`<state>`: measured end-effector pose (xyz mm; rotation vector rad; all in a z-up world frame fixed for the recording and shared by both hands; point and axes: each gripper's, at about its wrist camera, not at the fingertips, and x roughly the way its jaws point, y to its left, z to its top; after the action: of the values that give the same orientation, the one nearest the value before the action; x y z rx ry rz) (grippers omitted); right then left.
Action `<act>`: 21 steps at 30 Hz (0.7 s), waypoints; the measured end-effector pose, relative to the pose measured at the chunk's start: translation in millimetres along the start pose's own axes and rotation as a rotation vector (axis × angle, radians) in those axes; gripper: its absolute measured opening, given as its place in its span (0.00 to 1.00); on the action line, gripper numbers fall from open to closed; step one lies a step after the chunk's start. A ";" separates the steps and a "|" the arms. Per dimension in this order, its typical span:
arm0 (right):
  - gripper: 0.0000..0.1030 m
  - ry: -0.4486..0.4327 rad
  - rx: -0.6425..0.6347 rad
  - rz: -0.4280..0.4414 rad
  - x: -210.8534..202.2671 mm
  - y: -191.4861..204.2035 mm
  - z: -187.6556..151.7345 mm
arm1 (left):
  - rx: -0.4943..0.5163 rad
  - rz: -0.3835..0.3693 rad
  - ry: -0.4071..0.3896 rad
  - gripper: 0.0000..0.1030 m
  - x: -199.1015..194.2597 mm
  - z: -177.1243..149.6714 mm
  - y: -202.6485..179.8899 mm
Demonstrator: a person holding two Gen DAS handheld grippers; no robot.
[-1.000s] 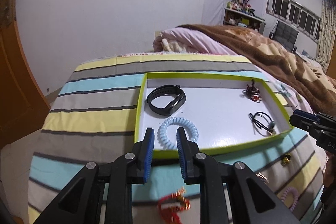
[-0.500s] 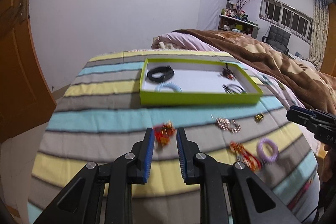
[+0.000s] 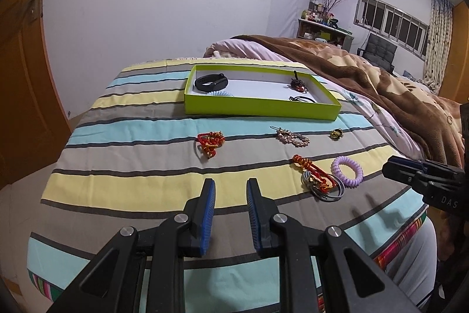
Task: Organize jewelry
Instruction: 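Withdraw both tools from the box toward the remaining jewelry, then grasp the red knotted cord keychain with the right gripper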
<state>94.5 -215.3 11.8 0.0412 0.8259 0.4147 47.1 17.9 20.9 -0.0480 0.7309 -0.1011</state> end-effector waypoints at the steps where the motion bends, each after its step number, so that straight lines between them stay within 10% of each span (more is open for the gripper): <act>1: 0.28 0.000 -0.001 0.003 0.5 0.9 0.5 | -0.001 0.001 0.000 0.21 0.5 0.2 0.3; 21: 0.28 0.057 -0.062 0.074 43.6 29.3 21.4 | -0.031 0.015 0.006 0.21 14.9 8.7 15.8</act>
<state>126.2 -169.4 1.3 0.0019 0.8690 0.5128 65.1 32.0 16.2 -0.0722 0.7387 -0.0756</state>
